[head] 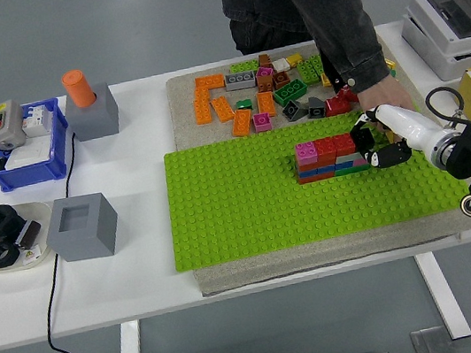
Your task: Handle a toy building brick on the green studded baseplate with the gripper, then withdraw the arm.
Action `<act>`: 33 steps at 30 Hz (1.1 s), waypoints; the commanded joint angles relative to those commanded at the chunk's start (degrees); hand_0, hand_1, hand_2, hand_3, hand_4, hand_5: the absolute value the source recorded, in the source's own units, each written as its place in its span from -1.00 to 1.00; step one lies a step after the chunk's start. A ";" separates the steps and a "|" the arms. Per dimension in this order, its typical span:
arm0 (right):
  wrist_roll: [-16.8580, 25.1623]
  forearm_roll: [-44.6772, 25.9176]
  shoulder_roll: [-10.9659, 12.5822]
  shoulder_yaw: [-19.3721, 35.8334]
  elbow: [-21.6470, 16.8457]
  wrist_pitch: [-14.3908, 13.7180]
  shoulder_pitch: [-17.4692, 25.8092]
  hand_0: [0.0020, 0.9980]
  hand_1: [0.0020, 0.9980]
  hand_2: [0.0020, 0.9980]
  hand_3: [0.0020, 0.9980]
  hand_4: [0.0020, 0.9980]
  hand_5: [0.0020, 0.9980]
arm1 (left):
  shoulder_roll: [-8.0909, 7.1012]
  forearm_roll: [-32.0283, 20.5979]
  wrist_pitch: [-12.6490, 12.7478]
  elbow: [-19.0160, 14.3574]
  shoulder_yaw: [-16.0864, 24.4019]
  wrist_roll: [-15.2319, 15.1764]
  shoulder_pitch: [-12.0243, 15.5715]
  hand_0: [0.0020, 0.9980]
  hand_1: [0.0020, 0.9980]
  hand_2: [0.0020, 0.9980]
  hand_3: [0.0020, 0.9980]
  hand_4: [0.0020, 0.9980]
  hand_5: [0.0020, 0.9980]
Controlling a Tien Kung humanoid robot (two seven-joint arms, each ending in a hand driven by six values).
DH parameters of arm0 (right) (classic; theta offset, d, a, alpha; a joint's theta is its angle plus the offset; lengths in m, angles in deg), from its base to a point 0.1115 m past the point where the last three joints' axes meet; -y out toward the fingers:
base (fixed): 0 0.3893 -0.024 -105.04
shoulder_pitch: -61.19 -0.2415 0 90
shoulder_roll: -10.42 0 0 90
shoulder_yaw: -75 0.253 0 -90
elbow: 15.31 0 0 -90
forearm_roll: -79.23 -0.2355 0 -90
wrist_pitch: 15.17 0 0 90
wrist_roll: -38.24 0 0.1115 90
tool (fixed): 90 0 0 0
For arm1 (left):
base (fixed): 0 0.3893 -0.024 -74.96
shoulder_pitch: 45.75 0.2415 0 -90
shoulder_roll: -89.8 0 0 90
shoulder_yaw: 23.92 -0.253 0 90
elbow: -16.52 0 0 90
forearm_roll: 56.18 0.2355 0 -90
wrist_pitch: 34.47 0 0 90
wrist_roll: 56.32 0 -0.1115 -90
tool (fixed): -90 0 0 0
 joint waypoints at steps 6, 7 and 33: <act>0.12 -0.11 -0.01 -0.10 0.05 0.01 -0.01 0.63 0.81 0.82 0.38 0.30 -0.87 | -0.01 -0.18 -0.04 0.01 -0.18 -0.07 -0.04 0.53 0.42 0.35 0.54 0.59 0.08; 0.13 -0.13 -0.03 -0.13 0.06 0.02 -0.02 0.63 0.81 0.82 0.38 0.30 -0.87 | -0.01 -0.17 -0.05 0.01 -0.18 -0.07 -0.04 0.53 0.42 0.35 0.54 0.59 0.08; 0.36 -0.28 0.08 -0.09 -0.28 0.07 -0.01 0.64 0.82 0.85 0.40 0.34 -0.88 | 0.04 -0.46 -0.18 0.02 -0.53 -0.11 0.02 0.53 0.42 0.35 0.53 0.58 0.10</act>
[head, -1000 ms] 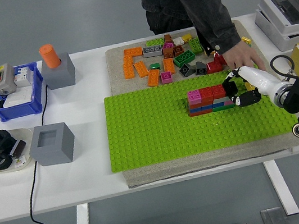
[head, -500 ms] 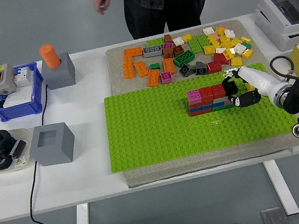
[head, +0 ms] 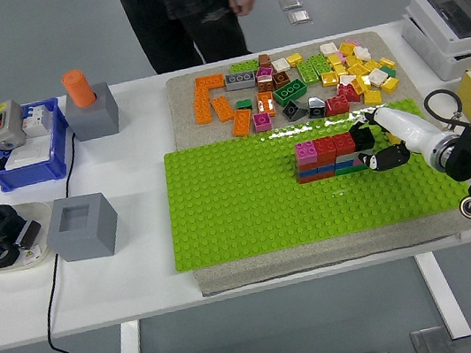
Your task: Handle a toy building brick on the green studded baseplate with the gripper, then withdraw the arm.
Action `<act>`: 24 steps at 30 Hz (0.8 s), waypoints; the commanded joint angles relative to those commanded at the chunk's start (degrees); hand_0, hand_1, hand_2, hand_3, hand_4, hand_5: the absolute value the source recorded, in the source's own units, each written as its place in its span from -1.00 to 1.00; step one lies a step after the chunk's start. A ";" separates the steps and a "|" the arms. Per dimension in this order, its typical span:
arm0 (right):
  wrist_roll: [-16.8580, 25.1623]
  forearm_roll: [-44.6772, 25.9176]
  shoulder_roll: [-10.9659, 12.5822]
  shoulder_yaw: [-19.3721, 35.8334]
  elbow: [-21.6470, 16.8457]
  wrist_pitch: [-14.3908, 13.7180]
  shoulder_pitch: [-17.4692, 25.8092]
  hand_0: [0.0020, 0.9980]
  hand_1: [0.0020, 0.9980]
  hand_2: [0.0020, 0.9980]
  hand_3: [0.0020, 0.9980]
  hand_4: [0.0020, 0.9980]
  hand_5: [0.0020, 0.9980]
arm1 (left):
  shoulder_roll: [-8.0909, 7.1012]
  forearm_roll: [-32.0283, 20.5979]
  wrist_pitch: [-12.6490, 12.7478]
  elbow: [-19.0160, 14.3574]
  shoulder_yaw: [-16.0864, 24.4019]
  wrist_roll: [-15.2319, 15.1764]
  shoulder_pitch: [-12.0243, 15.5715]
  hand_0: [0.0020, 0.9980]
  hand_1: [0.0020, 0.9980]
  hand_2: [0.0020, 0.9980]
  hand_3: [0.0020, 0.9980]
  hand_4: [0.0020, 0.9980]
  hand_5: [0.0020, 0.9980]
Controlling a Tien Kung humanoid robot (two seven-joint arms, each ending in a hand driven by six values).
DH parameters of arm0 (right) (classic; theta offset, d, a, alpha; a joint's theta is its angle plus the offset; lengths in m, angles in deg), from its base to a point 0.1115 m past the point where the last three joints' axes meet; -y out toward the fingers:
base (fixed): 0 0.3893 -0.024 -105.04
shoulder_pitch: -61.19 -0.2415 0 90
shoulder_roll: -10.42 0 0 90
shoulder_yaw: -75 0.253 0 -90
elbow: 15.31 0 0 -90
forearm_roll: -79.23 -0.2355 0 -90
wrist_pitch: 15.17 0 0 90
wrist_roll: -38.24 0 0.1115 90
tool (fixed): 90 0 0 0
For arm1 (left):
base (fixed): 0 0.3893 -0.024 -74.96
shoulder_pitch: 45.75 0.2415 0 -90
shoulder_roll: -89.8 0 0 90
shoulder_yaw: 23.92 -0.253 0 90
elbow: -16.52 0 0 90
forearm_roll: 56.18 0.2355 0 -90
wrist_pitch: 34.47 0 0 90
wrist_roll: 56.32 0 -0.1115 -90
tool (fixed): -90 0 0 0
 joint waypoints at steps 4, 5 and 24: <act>-0.10 0.02 0.25 0.44 -0.35 0.29 -0.03 0.64 0.82 0.85 0.44 0.43 -0.86 | -0.03 0.17 0.07 0.01 0.14 -0.06 -0.01 0.53 0.42 0.34 0.52 0.57 0.10; -0.12 0.03 0.27 0.49 -0.36 0.34 -0.03 0.64 0.82 0.85 0.44 0.43 -0.86 | -0.03 0.19 0.09 0.01 0.15 -0.10 -0.01 0.53 0.42 0.34 0.52 0.57 0.10; -1.65 4.41 4.16 5.30 -5.13 0.55 1.94 0.65 0.84 0.88 0.68 1.00 -0.30 | 0.08 0.77 0.42 -0.05 0.91 -0.01 0.61 0.53 0.42 0.34 0.51 0.55 0.09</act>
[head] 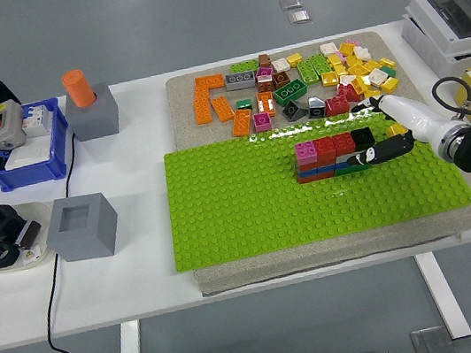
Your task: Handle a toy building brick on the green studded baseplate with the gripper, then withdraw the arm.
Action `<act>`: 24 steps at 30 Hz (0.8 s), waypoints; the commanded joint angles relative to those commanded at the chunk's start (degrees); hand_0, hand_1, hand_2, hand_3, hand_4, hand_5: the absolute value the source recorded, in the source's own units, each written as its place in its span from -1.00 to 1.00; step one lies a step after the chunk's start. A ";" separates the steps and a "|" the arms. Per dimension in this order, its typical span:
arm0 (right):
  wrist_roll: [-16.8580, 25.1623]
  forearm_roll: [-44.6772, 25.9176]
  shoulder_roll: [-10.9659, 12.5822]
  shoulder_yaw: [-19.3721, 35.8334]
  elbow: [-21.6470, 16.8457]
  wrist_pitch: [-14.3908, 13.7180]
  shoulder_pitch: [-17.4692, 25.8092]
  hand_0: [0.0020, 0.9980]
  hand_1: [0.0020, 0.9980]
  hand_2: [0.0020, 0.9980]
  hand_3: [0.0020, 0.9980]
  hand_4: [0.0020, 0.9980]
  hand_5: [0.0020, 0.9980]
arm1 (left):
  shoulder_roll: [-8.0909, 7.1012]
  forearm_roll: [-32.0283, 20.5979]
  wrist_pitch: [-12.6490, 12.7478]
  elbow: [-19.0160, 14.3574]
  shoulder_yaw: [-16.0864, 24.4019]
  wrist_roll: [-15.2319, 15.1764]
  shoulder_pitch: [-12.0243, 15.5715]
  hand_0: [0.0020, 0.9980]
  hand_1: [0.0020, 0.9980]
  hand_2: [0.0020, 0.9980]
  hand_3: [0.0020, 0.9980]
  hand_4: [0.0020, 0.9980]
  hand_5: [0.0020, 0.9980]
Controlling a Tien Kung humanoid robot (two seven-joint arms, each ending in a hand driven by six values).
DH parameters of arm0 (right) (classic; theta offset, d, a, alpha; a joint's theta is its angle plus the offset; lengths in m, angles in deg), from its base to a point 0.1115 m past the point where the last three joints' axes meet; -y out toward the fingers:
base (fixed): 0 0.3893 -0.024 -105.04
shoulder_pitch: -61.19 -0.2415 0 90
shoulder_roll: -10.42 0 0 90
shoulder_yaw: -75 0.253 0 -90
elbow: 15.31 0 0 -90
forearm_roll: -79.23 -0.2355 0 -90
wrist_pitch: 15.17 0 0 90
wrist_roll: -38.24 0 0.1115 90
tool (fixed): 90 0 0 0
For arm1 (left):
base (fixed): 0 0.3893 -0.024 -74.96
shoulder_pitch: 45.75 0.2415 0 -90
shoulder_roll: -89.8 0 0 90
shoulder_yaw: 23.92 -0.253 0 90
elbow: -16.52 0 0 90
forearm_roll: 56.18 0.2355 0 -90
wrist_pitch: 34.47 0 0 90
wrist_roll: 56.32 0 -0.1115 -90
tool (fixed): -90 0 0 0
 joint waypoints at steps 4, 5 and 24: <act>-0.57 2.97 2.44 3.86 -3.53 -0.50 2.62 0.65 0.84 0.88 0.64 1.00 -0.29 | 0.03 0.05 0.12 0.00 0.20 0.01 0.25 0.53 0.42 0.34 0.50 0.54 0.09; -0.68 3.65 2.84 4.54 -4.15 -0.57 3.19 0.65 0.84 0.88 0.64 1.00 -0.29 | 0.04 0.07 0.14 0.00 0.25 0.01 0.27 0.53 0.42 0.34 0.50 0.54 0.09; -1.54 6.66 3.60 6.98 -6.86 -0.42 7.11 0.67 0.85 0.88 0.25 0.69 -0.41 | 0.05 0.10 0.21 -0.05 0.45 0.00 0.13 0.52 0.42 0.33 0.49 0.54 0.08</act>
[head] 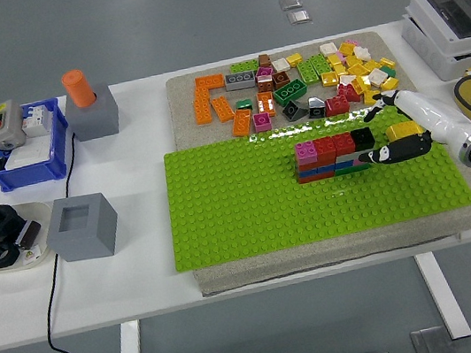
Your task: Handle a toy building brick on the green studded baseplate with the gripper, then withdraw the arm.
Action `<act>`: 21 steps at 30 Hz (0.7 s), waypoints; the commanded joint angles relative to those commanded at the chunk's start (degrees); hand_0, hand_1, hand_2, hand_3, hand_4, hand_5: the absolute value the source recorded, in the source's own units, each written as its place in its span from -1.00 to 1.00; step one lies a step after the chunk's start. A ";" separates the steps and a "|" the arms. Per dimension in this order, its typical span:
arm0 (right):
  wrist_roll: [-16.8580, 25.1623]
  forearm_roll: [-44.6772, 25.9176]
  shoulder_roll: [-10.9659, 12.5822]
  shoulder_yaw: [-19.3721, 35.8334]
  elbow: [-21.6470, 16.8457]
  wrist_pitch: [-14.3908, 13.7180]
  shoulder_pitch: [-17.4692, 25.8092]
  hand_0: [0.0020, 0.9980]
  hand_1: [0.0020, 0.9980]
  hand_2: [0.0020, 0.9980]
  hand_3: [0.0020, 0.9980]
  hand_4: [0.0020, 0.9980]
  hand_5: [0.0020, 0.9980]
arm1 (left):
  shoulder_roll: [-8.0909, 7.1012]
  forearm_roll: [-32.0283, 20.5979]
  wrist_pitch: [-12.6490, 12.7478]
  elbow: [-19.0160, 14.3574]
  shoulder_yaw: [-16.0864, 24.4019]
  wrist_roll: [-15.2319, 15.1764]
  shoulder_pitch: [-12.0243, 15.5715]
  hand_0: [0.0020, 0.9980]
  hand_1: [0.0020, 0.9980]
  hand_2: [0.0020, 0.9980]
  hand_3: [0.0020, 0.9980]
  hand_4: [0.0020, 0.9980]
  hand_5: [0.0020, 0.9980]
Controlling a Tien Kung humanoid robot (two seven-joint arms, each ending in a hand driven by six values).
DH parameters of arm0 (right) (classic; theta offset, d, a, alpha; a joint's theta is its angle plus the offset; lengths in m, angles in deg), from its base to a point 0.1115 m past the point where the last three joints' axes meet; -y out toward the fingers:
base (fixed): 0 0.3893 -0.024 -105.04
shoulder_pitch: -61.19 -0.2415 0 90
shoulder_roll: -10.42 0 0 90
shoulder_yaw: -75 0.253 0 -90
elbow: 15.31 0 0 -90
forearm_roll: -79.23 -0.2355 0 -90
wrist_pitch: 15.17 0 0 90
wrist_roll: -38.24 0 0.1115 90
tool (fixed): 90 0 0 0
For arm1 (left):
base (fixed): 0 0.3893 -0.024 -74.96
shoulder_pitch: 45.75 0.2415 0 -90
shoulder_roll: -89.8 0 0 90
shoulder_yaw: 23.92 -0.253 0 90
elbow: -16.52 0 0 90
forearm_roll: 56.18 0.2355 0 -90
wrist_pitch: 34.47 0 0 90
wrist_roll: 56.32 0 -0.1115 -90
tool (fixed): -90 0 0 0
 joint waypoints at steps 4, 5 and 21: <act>0.12 -0.32 -0.51 -0.08 0.34 -0.05 0.06 0.68 0.85 0.88 0.24 0.64 -0.40 | 0.01 0.03 -0.01 0.00 0.01 0.00 -0.04 0.52 0.41 0.33 0.49 0.54 0.08; 0.15 -0.41 -0.63 -0.08 0.46 -0.07 0.06 0.68 0.85 0.88 0.24 0.64 -0.40 | 0.02 0.04 -0.02 0.00 0.00 -0.01 -0.05 0.52 0.41 0.33 0.49 0.54 0.08; 0.82 -2.52 -2.58 -1.00 2.63 -0.08 -0.02 0.67 0.84 0.87 0.24 0.61 -0.40 | 0.02 -0.12 0.00 0.00 -0.23 -0.18 -0.21 0.52 0.42 0.33 0.50 0.54 0.09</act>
